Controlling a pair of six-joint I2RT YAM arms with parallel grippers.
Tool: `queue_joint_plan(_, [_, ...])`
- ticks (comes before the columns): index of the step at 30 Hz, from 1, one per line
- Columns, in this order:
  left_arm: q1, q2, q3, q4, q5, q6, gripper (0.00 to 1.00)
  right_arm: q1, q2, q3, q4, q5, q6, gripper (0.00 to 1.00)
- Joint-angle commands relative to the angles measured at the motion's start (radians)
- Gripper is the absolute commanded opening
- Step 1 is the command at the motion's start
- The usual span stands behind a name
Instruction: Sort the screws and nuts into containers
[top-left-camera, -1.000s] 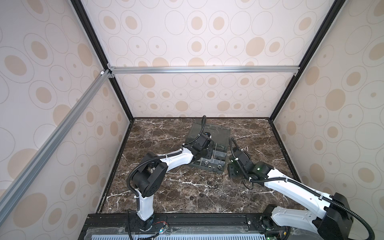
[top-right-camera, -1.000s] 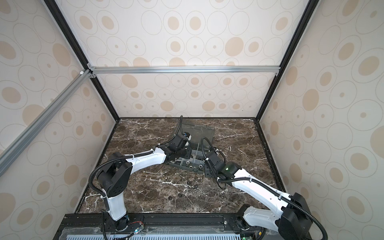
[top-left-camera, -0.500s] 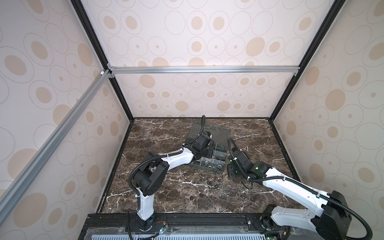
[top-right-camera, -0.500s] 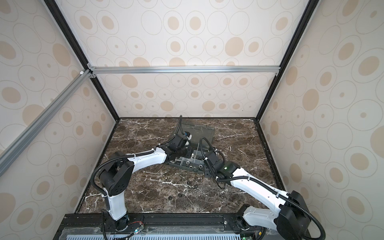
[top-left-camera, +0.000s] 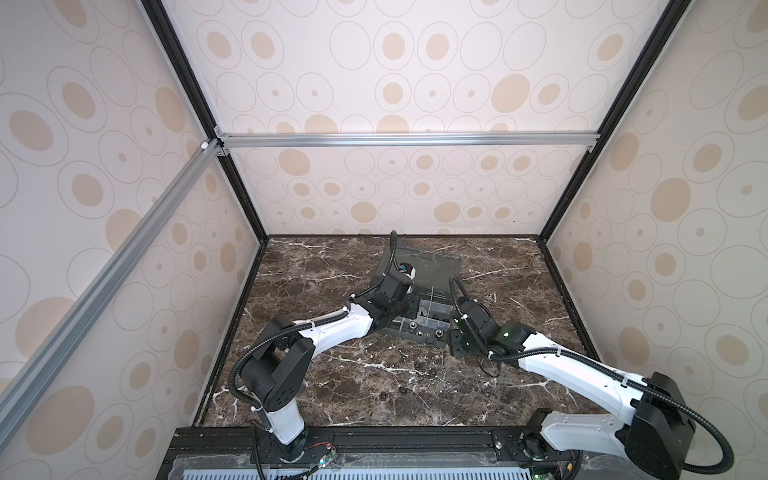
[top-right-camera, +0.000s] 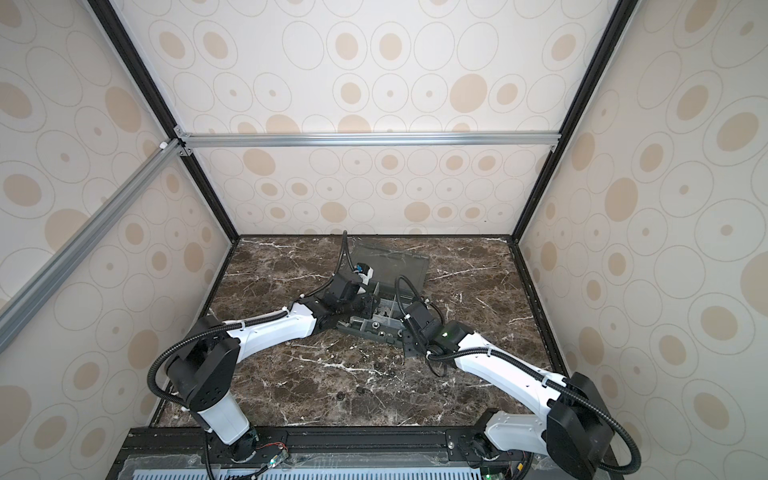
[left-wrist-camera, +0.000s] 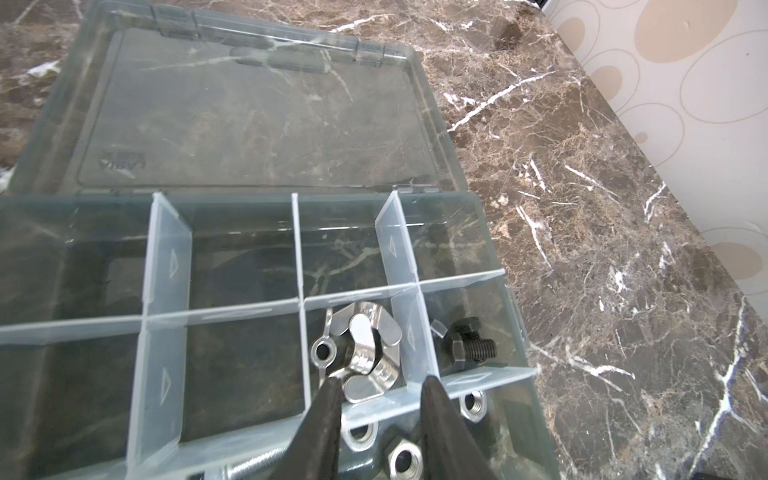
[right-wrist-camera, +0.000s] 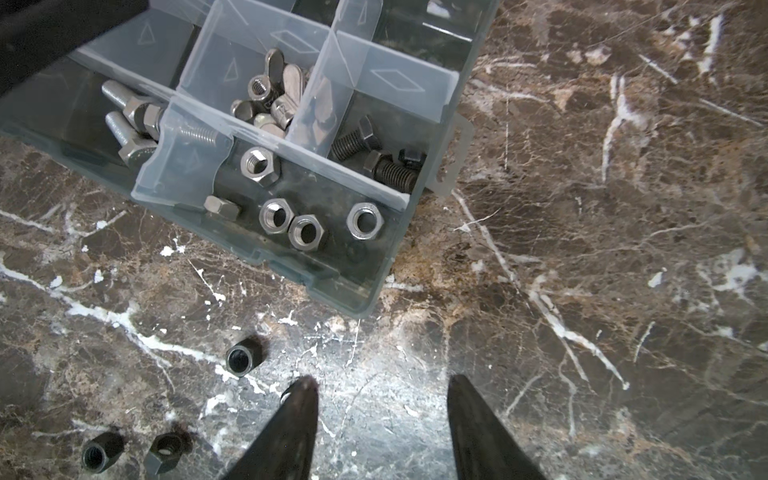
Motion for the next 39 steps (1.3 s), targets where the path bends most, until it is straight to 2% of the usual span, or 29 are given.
queue_joint_plan(1, [0.010, -0.060, -0.047, 0.030, -0.028, -0.032, 0.33, 0.018, 0.013, 0.000, 0.022, -0.016, 0.025, 0.54])
queue_joint_plan(13, [0.012, -0.187, -0.163, 0.036, -0.065, -0.060, 0.33, 0.056, 0.047, 0.000, 0.044, 0.012, 0.031, 0.54])
queue_joint_plan(23, [0.011, -0.286, -0.250, 0.009, -0.097, -0.076, 0.34, 0.104, 0.076, -0.025, 0.042, -0.017, 0.046, 0.54])
queue_joint_plan(39, [0.018, -0.421, -0.357, -0.021, -0.174, -0.106, 0.34, 0.210, 0.211, 0.007, 0.065, -0.046, 0.052, 0.53])
